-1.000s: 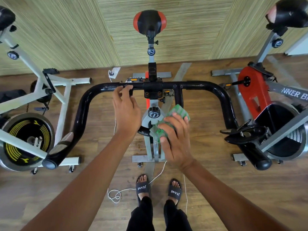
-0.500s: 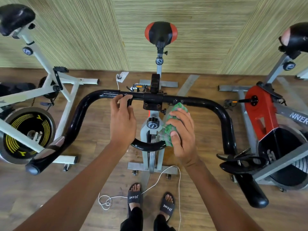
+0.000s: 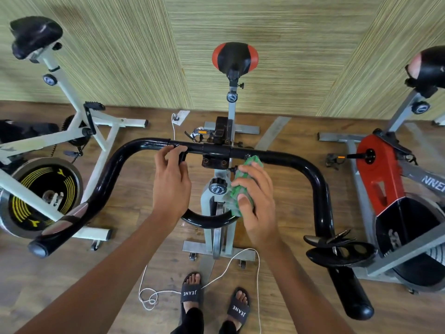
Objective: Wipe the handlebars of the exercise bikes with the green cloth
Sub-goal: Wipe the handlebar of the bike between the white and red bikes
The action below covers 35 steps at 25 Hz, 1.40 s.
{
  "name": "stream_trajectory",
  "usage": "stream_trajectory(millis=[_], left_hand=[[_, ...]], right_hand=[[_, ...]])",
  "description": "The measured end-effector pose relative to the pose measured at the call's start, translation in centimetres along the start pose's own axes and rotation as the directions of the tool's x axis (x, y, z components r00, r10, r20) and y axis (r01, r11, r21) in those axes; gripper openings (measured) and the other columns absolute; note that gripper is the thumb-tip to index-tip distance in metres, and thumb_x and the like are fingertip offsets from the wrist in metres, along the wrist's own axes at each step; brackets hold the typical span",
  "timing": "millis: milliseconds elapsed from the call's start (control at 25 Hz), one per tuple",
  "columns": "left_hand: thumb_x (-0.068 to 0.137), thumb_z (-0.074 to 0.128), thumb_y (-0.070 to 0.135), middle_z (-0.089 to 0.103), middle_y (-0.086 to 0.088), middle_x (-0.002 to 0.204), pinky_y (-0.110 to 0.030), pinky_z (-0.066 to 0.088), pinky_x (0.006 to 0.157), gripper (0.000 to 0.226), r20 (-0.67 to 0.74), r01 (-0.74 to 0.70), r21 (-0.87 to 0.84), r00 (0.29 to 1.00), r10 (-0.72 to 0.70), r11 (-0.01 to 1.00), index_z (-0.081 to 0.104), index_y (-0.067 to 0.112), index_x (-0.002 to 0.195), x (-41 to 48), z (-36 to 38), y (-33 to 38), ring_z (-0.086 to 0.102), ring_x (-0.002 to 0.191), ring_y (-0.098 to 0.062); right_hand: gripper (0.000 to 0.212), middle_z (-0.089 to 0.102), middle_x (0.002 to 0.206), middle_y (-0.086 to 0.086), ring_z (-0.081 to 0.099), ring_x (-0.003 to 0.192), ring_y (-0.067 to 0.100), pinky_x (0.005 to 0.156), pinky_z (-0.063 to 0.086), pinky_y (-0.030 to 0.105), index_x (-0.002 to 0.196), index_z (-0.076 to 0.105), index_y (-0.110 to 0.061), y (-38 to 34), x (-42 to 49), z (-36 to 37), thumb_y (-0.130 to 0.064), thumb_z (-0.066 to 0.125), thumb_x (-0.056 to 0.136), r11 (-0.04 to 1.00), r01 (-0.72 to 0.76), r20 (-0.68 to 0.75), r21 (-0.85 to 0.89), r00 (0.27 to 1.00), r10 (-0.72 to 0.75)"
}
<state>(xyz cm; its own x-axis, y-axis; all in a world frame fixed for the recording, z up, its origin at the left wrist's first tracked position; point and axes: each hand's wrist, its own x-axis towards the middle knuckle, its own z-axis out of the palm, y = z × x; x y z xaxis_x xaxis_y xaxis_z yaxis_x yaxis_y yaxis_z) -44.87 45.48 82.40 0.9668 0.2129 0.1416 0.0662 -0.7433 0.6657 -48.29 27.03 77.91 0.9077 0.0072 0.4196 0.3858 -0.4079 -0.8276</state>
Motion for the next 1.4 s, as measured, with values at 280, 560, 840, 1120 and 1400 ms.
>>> stream_trajectory(millis=[280,560,840,1120,1400], left_hand=[[0.103,0.043,0.009,0.035,-0.004,0.143,-0.025,0.043,0.075,0.034,0.008,0.016,-0.014,1.0,-0.016,1.0,0.05,0.018,0.135,-0.1,-0.1,0.2,0.049,0.077,-0.004],[0.102,0.042,0.009,0.034,-0.009,0.144,-0.03,0.044,0.074,0.035,0.039,-0.019,-0.013,0.999,0.02,1.0,0.048,0.015,0.136,0.1,-0.1,-0.2,0.054,0.091,-0.016],[0.101,0.044,0.009,0.033,-0.014,0.145,-0.031,0.041,0.079,0.037,0.067,-0.025,0.008,0.997,0.025,1.0,0.048,0.011,0.137,0.1,-0.3,-0.2,0.046,0.123,-0.029],[0.104,0.038,0.032,0.027,-0.013,0.154,-0.057,0.01,0.118,0.043,0.24,-0.113,0.277,0.97,0.045,0.954,0.038,0.017,0.144,-0.2,-1.5,0.2,0.026,0.142,-0.036],[0.104,0.027,0.052,0.069,0.005,0.104,-0.046,-0.009,0.119,0.045,0.719,-0.199,0.093,0.691,0.072,0.976,0.061,0.033,0.127,-1.5,-5.6,3.0,0.054,0.125,-0.014]], right_hand=[[0.029,0.052,0.141,0.002,0.03,0.146,0.022,0.122,0.021,0.038,0.106,0.069,-0.01,-2.7,-1.7,0.8,-0.019,0.049,0.087,0.987,-0.158,-0.036,-0.004,0.987,0.158],[0.032,0.04,0.147,-0.011,0.016,0.148,0.009,0.121,0.011,0.034,0.113,0.065,-0.023,-2.3,2.6,-0.4,-0.027,0.048,0.086,0.938,-0.341,0.126,-0.058,0.93,0.346],[0.037,0.057,0.132,-0.005,0.031,0.142,0.014,0.123,0.014,0.044,0.114,0.068,-0.02,-7.0,-2.7,2.5,-0.037,0.041,0.095,0.835,-0.211,0.02,-0.507,0.966,0.256],[0.048,0.047,0.146,-0.004,0.016,0.149,0.012,0.124,0.006,0.04,0.137,0.054,-0.02,-10.5,-5.1,6.0,-0.039,0.026,0.103,0.768,-0.383,-0.132,-0.513,0.919,0.371],[0.059,0.031,0.155,-0.027,0.02,0.146,-0.006,0.123,0.02,0.029,0.154,0.032,-0.022,-12.5,-6.1,4.9,0.001,0.036,0.1,0.842,-0.498,-0.184,0.207,0.826,0.533]])
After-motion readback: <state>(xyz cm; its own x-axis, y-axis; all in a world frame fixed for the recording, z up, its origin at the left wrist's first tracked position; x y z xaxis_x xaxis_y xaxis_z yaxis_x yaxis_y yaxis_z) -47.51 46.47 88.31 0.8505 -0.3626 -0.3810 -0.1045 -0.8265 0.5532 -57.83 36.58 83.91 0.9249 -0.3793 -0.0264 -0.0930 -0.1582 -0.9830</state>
